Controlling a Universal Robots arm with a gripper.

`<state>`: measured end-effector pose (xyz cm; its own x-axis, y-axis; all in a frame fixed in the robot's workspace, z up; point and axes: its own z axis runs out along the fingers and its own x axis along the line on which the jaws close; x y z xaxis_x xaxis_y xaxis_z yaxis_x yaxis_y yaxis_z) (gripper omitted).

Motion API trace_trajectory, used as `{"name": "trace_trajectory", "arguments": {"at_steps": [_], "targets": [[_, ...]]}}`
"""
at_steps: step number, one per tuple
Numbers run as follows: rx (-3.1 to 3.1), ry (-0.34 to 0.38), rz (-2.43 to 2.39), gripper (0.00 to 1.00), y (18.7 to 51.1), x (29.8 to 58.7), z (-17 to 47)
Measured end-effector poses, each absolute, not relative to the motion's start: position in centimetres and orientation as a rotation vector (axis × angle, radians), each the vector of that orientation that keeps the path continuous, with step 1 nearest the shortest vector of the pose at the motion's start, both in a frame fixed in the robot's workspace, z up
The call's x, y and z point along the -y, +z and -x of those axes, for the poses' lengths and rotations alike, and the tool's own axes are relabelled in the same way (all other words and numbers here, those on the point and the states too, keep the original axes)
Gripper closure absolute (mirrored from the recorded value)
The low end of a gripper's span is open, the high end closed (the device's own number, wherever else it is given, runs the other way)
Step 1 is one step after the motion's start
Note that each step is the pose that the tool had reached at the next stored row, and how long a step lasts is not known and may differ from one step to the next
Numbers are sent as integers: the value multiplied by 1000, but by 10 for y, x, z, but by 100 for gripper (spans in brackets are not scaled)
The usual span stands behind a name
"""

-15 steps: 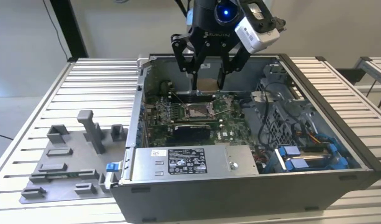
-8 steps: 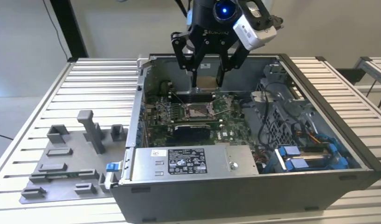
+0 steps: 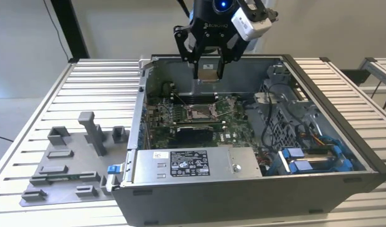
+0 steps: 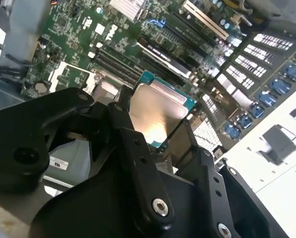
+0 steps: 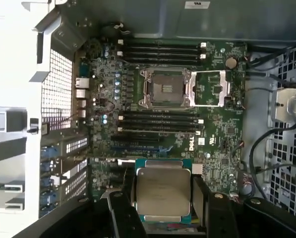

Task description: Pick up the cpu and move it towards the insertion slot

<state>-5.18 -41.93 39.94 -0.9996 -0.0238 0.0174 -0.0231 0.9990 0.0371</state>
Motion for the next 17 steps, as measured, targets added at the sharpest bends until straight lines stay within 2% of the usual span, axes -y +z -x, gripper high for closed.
{"name": "trace_trajectory", "arguments": {"at_steps": [17], "targets": [[3123,-58,-37,100,395,361,42]]}}
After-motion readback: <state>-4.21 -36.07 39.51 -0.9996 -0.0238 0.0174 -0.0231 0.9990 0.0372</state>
